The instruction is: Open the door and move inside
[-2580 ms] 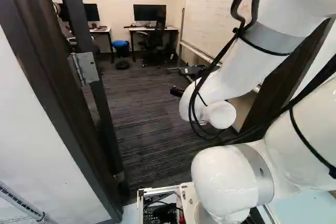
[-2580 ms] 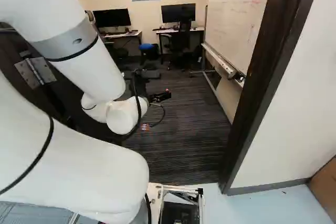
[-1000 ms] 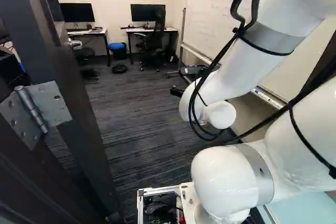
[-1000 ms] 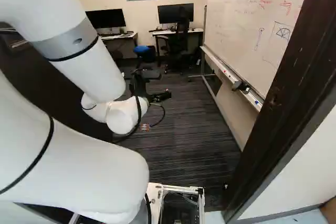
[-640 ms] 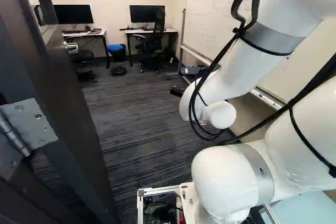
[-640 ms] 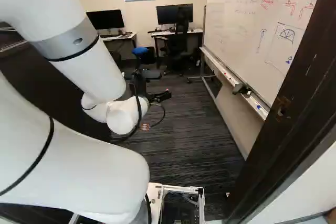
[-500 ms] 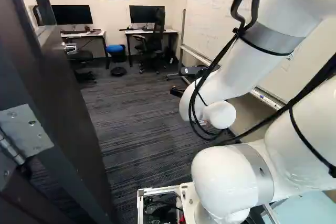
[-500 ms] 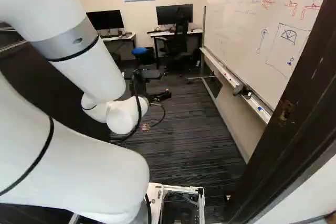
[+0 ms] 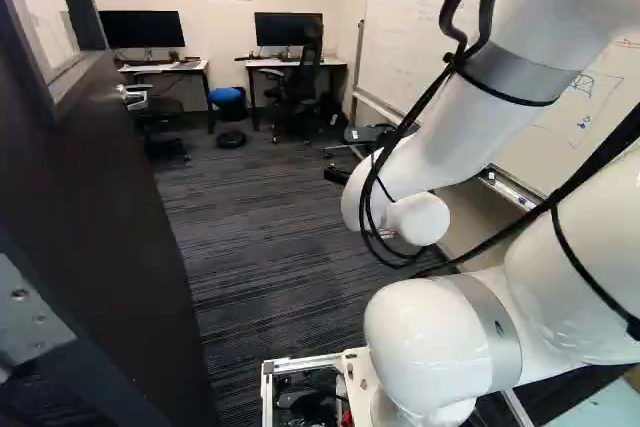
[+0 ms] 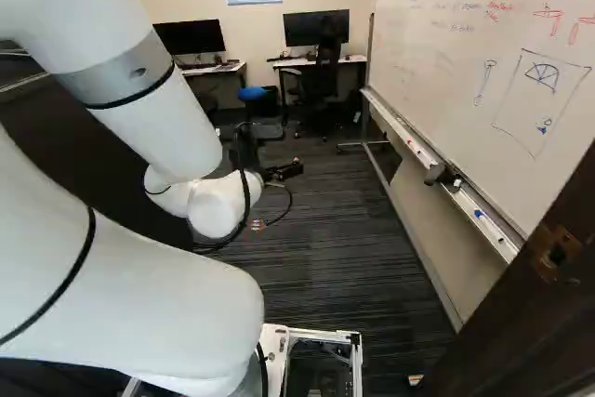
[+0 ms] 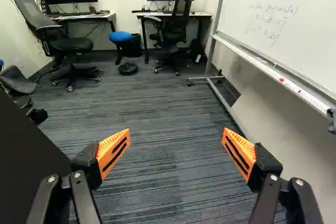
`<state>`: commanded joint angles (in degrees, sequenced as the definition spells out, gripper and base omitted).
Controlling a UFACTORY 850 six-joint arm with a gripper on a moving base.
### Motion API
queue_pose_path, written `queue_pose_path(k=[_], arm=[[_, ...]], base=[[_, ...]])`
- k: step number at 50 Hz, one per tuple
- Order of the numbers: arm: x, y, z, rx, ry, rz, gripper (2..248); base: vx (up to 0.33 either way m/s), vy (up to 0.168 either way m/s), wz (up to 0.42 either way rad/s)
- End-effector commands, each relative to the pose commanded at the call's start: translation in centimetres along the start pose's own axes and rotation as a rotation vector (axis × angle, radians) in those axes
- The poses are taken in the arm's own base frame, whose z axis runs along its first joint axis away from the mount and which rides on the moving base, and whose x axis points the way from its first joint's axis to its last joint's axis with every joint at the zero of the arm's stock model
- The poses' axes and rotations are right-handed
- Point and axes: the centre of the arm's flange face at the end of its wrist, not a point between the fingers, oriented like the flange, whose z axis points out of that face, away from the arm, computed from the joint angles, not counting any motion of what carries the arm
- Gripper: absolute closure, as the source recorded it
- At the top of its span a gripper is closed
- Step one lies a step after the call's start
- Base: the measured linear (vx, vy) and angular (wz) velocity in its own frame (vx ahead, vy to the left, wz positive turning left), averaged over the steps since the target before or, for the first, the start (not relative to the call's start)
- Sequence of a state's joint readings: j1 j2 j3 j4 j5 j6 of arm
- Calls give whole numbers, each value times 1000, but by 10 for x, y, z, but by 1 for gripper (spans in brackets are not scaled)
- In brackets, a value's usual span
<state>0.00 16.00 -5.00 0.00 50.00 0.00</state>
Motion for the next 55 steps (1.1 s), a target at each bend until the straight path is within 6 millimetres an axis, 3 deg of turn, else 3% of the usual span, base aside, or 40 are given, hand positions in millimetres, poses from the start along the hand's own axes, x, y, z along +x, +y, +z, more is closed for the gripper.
queue_pose_path(k=[33,55], arm=[[0,0,0,0,0,0,3],[0,0,0,0,0,0,3]], base=[[169,41,193],[169,8,16]])
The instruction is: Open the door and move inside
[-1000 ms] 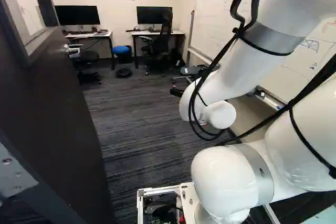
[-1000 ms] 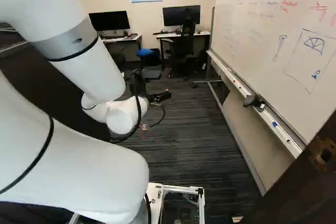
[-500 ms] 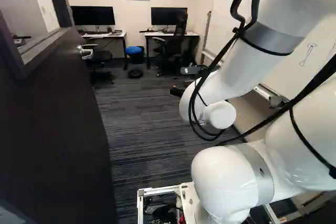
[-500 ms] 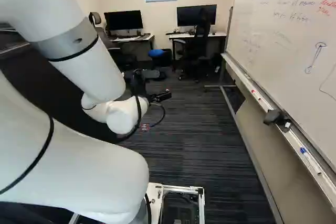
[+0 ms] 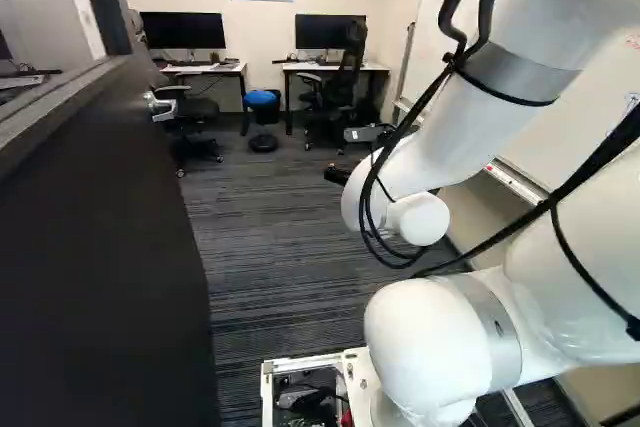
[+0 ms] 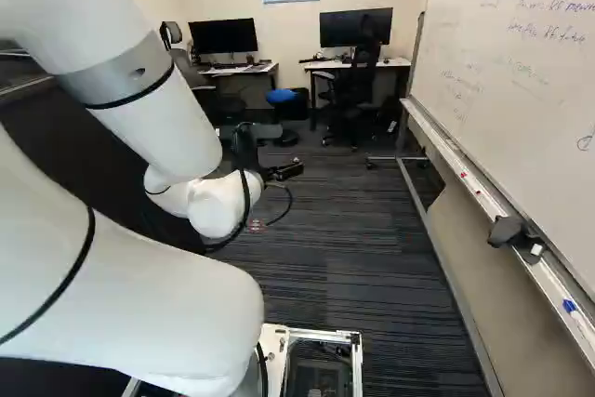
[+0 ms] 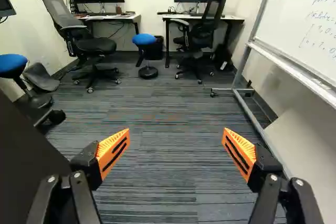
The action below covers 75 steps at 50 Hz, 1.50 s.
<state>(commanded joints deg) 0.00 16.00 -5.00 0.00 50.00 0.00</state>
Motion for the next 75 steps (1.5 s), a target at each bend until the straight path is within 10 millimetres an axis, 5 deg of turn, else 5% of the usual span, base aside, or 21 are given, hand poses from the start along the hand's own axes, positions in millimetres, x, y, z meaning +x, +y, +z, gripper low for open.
queue_pose_path(k=[75], arm=[[0,0,0,0,0,0,3]], base=[[194,7,15]])
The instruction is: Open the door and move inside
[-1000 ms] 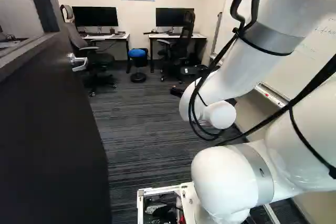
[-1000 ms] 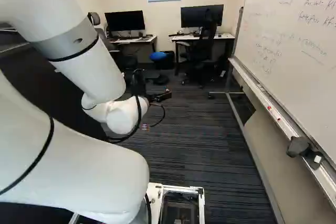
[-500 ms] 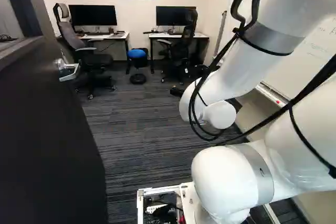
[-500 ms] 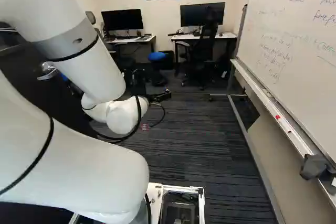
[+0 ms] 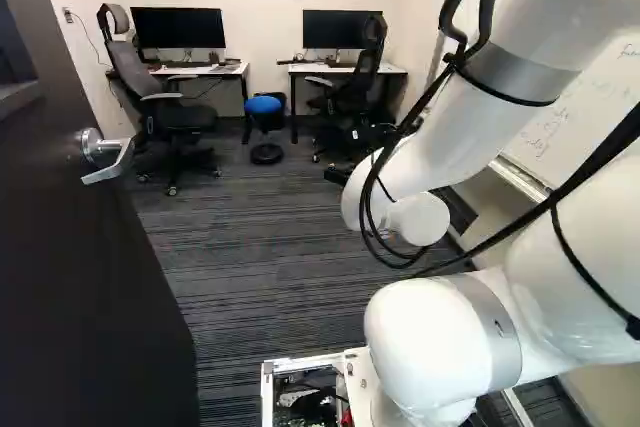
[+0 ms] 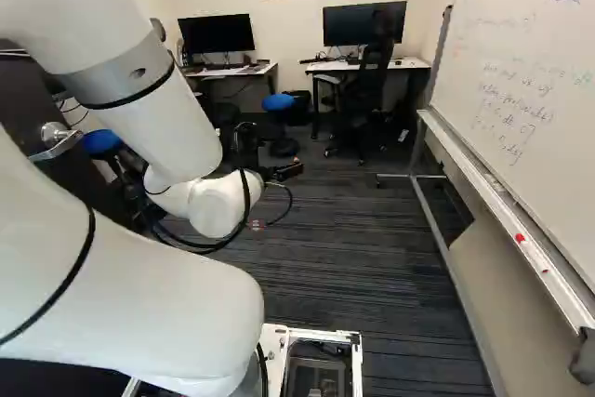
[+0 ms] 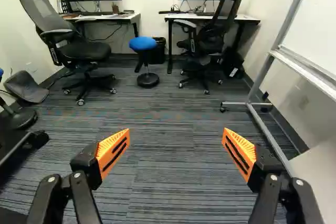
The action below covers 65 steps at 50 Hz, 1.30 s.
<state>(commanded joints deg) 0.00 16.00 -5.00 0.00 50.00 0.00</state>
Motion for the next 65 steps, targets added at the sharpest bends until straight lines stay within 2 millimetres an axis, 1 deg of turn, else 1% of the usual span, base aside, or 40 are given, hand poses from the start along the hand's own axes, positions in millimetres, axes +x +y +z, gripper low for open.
queue_pose_path(k=[21,65], arm=[[0,0,0,0,0,0,3],[0,0,0,0,0,0,3]], base=[[212,33,131],[207,41,183]])
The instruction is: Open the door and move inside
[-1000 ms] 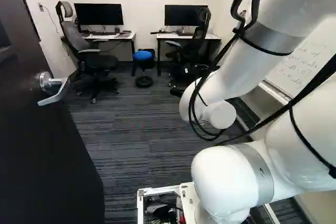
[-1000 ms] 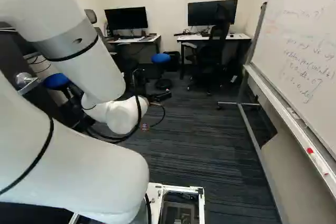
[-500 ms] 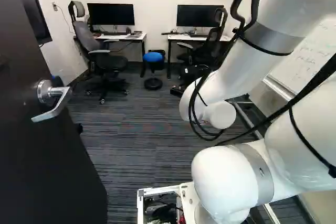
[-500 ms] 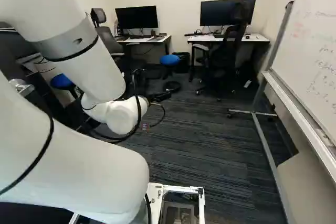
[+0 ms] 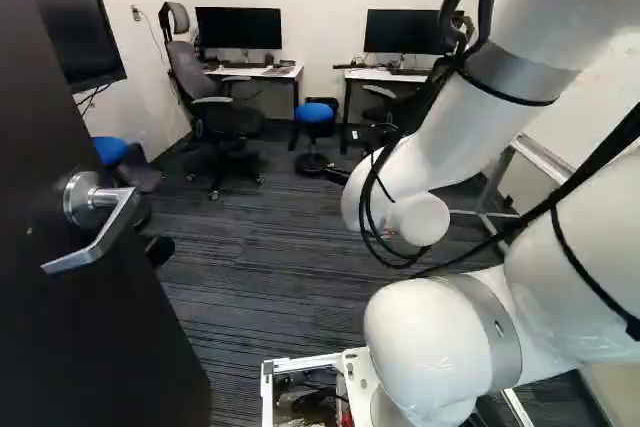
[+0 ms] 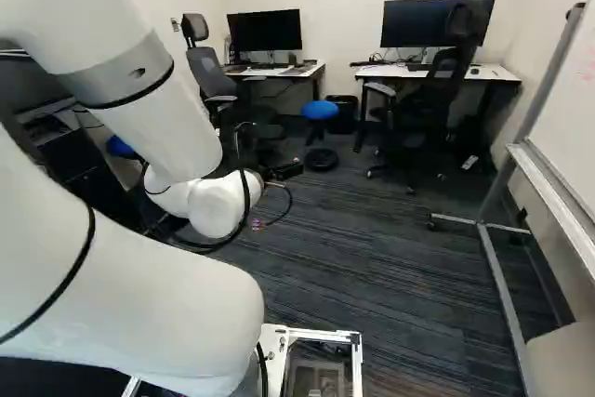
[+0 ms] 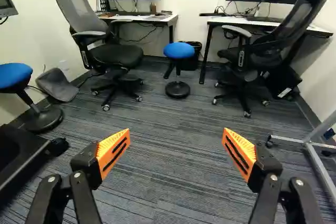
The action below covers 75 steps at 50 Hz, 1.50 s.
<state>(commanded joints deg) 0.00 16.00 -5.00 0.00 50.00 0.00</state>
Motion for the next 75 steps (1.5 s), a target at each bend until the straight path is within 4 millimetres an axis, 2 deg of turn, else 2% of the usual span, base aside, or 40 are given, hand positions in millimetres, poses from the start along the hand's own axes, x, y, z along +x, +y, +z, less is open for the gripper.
queue_pose_path(k=[16,75], arm=[[0,0,0,0,0,0,3],[0,0,0,0,0,0,3]], base=[[203,34,150],[196,7,5]])
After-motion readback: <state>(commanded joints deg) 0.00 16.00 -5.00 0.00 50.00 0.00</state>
